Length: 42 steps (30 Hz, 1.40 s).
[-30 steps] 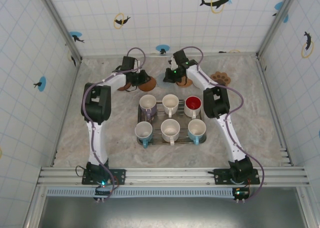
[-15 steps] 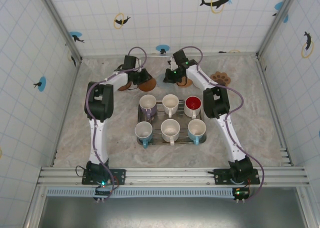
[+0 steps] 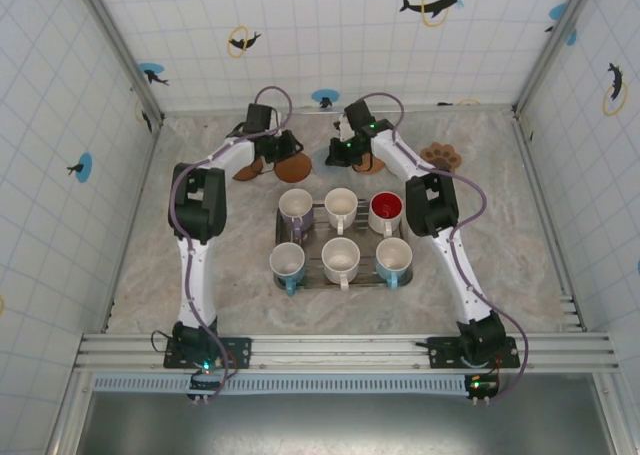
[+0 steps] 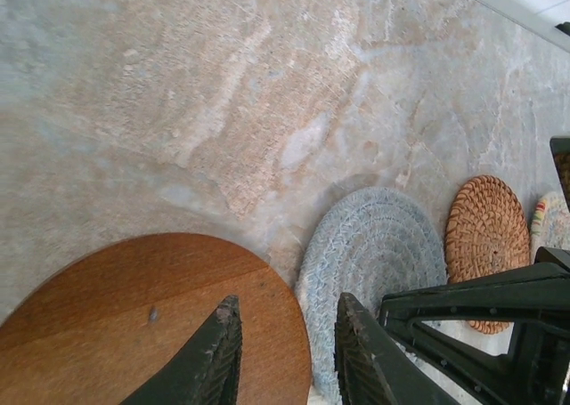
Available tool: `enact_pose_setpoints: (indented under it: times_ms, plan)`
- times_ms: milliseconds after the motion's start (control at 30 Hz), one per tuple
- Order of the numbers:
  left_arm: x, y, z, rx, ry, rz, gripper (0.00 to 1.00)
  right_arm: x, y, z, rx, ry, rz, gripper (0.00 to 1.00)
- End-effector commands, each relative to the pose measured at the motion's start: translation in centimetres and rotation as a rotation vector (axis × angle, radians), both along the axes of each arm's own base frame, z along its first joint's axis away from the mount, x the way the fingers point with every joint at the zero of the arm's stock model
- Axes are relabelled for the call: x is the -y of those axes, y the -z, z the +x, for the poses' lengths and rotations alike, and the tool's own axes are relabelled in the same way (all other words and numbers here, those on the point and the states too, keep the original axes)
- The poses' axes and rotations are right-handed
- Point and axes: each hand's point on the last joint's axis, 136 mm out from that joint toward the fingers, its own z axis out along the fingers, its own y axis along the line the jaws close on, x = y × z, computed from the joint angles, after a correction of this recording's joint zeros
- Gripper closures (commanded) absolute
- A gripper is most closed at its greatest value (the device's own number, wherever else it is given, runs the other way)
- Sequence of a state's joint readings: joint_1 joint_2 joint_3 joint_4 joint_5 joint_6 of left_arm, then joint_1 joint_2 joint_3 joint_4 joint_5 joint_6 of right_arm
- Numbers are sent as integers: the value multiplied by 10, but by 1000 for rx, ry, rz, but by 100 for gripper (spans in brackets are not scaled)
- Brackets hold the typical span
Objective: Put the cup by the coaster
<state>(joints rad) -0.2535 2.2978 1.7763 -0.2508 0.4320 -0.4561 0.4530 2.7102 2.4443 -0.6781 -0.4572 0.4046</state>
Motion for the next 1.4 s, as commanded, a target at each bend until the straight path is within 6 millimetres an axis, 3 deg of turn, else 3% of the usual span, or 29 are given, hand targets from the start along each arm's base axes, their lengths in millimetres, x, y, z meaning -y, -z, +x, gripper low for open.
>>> enact_pose_setpoints:
  times_ms: [0, 167, 300, 500, 667, 900, 1367]
  plan:
    - [-26, -60, 8, 103, -50, 46, 67, 3, 1, -14, -49, 0, -31, 98]
    - [-72, -94, -6, 143, -129, 189, 59, 6, -19, -3, -4, 17, -6, 93]
    - [-106, -100, -33, 132, -184, 315, 53, 5, -43, 5, 29, 30, 41, 80]
    - [-145, -70, -85, 32, -225, 406, 44, 7, -90, 8, 96, 20, 80, 73]
    - [-172, -41, -103, -32, -273, 406, 39, 13, -120, 2, 142, 9, 83, 70]
    - [-190, -19, -85, -37, -290, 395, 34, 30, -139, -14, 161, -1, 52, 69]
    - [-207, -3, -16, 41, -278, 341, 32, 58, -154, -42, 183, -1, -2, 69]
